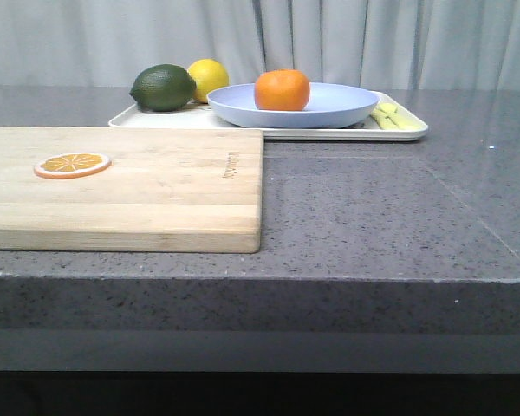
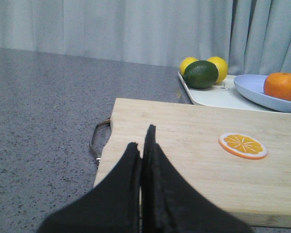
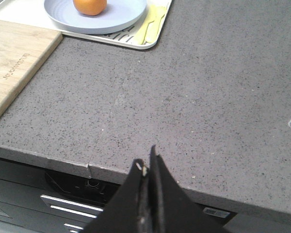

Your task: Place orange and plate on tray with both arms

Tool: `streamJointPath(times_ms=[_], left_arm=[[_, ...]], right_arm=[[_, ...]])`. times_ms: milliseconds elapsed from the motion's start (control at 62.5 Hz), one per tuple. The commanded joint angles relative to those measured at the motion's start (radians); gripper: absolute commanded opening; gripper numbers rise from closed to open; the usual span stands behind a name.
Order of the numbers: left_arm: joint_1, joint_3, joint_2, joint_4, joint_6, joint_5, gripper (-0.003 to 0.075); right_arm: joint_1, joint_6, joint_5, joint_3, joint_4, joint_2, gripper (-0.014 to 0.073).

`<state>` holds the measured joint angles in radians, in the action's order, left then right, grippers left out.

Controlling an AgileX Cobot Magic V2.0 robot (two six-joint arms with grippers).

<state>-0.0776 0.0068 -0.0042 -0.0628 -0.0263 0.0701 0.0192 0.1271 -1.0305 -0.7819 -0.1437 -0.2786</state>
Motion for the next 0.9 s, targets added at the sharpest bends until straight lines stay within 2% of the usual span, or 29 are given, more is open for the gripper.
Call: streamJointPath(times_ms=[0, 880], left_arm=[[0.003, 0.029, -0.019, -0.012, -0.010, -0.215, -0.0020], [0.003, 0.028, -0.019, -0.010, -0.010, -0.147, -0.0020]], right_arm=[[-0.002, 0.013, 0.078, -0.021, 0.002, -0.012, -0.0068], [-0.002, 0.013, 0.077, -0.021, 0.002, -0.012, -0.0068]])
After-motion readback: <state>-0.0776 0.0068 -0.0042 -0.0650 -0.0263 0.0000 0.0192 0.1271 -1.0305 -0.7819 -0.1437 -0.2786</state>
